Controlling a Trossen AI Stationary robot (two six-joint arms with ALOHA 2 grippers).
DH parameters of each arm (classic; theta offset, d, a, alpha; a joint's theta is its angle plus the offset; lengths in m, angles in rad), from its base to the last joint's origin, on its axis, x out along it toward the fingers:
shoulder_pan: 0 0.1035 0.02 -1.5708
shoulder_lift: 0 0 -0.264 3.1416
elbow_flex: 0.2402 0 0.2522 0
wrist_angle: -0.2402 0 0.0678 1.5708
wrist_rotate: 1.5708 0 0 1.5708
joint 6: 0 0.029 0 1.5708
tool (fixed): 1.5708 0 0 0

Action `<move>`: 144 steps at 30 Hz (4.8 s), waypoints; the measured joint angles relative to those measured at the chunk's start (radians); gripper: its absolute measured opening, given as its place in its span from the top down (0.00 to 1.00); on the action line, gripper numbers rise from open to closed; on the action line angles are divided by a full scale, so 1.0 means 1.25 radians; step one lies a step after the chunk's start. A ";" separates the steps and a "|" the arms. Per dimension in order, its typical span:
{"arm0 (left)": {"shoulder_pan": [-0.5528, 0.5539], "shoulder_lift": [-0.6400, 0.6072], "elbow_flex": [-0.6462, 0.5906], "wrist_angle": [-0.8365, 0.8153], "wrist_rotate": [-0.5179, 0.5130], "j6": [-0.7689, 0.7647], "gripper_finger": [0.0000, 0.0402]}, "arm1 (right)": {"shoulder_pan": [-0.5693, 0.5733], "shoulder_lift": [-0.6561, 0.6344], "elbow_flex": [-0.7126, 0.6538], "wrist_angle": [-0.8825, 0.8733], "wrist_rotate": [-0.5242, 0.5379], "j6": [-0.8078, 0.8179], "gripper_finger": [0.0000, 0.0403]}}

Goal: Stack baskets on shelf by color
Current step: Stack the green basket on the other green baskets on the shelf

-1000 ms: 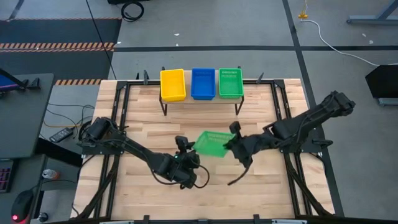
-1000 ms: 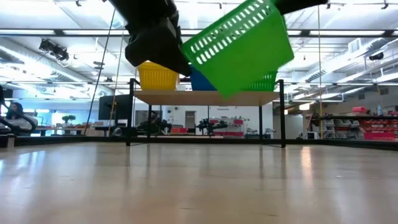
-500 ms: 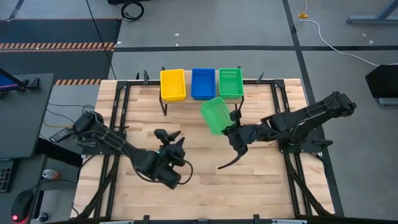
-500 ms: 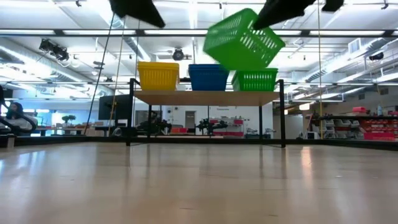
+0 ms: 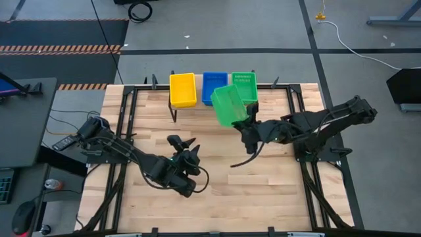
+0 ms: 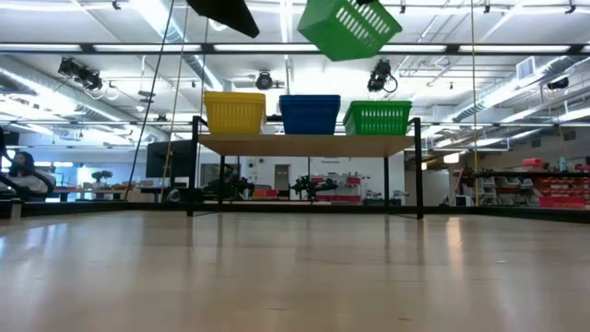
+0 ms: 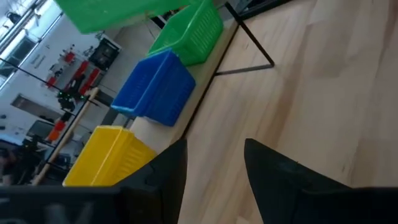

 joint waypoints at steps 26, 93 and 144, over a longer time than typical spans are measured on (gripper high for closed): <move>0.226 0.003 -0.161 0.845 0.691 0.541 0.70 | -0.077 -0.003 0.018 0.020 0.118 0.050 0.95; 0.537 -0.469 -0.558 0.943 0.826 0.481 0.71 | -0.410 0.003 -0.016 -0.002 -0.110 0.043 0.96; 0.524 -0.538 -0.558 0.840 0.826 0.437 0.71 | -0.380 0.003 -0.015 -0.137 -0.102 0.098 0.78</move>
